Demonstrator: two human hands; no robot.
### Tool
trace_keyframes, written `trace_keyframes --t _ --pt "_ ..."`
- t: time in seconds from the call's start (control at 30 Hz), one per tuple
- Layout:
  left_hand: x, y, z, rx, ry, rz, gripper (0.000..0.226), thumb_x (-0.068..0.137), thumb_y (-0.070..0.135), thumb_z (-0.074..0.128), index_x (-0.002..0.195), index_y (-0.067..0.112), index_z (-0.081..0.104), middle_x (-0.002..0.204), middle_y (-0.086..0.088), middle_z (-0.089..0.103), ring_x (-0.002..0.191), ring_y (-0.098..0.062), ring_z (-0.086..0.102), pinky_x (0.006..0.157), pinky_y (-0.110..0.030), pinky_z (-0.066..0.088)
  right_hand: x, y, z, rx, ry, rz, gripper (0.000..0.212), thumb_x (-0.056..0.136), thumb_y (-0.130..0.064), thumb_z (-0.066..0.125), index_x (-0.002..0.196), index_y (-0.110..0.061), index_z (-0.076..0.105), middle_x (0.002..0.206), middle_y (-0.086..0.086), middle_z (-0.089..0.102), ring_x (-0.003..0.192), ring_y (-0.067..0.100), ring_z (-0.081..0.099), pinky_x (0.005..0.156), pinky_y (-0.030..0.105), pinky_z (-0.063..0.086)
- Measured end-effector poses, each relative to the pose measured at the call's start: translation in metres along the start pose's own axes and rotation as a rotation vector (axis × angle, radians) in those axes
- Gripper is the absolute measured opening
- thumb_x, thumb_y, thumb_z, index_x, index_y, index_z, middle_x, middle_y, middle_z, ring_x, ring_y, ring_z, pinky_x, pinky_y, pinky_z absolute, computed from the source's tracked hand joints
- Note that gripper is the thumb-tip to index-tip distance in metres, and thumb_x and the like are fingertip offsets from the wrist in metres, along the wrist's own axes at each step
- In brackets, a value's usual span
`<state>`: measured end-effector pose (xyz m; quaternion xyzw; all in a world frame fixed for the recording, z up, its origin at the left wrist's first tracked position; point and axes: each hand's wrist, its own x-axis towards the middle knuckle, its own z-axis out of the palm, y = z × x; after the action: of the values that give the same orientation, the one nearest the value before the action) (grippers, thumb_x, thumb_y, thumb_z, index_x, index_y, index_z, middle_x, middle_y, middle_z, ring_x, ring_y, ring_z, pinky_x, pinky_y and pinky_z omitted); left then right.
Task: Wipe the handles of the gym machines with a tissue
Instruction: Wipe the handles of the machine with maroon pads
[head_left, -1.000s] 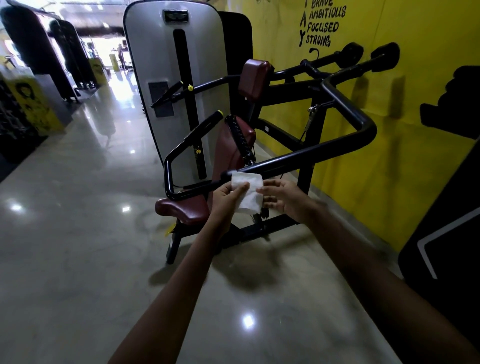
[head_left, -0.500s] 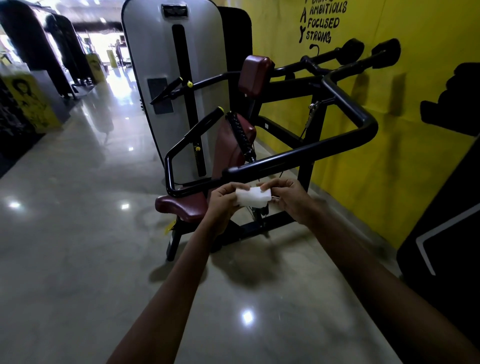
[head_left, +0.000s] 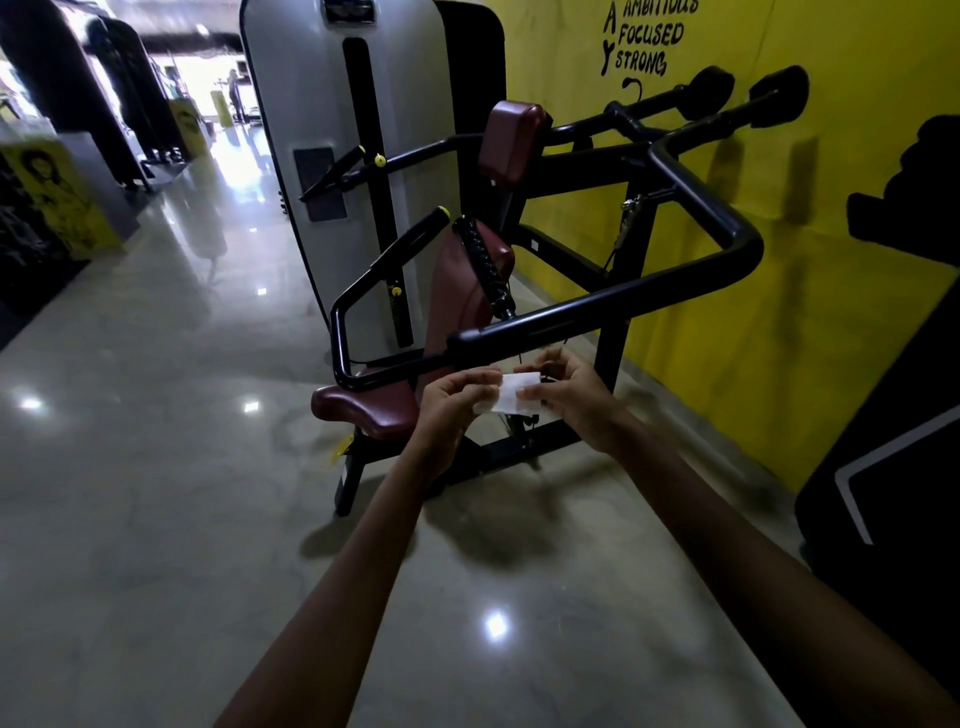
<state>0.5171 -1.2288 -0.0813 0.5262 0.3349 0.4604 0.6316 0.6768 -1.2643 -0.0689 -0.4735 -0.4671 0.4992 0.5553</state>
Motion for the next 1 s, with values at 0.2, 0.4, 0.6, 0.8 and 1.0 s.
trace_keyframes --t 0.2,0.4,0.6,0.8,1.0 --pt "0.009 0.003 -0.004 0.216 -0.014 0.131 0.021 0.084 -0.009 0.058 0.103 -0.002 0.064 0.101 0.002 0.063 0.084 -0.011 0.061 0.062 -0.014 0.052 0.003 -0.006 0.0 -0.101 -0.076 0.246 0.022 0.083 -0.005 0.062 0.105 -0.004 0.059 0.102 0.013 0.061 0.088 0.021 0.061 0.073 0.025 0.052" --pt "0.024 0.006 -0.011 0.434 0.048 0.262 0.021 0.085 -0.002 0.063 0.104 0.006 0.062 0.095 -0.002 0.064 0.083 -0.011 0.061 0.075 -0.021 0.054 0.014 -0.011 0.005 -0.043 0.117 0.166 0.006 0.086 -0.005 0.061 0.091 -0.006 0.06 0.092 0.008 0.062 0.088 0.022 0.06 0.075 0.028 0.051" --pt "0.036 0.016 -0.024 0.775 0.013 0.392 0.028 0.084 0.003 0.066 0.111 0.004 0.061 0.102 0.0 0.06 0.079 0.001 0.056 0.069 -0.005 0.044 0.034 -0.02 0.011 0.018 0.352 0.118 0.011 0.084 -0.002 0.061 0.095 -0.001 0.059 0.089 0.008 0.059 0.084 0.021 0.059 0.062 0.025 0.054" --pt "0.053 0.028 -0.038 1.138 0.087 0.471 0.032 0.085 0.017 0.063 0.114 0.008 0.059 0.11 -0.008 0.061 0.101 -0.023 0.057 0.087 -0.034 0.044 0.058 -0.027 0.018 0.007 0.464 0.083 0.006 0.089 -0.001 0.054 0.088 -0.007 0.054 0.095 0.011 0.055 0.08 0.018 0.056 0.074 0.037 0.056" --pt "0.083 0.045 -0.049 1.259 0.148 0.499 0.036 0.087 0.029 0.058 0.116 0.009 0.057 0.114 -0.008 0.059 0.106 -0.025 0.053 0.089 -0.034 0.035 0.083 -0.044 0.026 0.003 0.464 0.016 0.007 0.091 0.001 0.052 0.094 -0.006 0.052 0.092 0.011 0.056 0.092 0.028 0.058 0.073 0.036 0.054"
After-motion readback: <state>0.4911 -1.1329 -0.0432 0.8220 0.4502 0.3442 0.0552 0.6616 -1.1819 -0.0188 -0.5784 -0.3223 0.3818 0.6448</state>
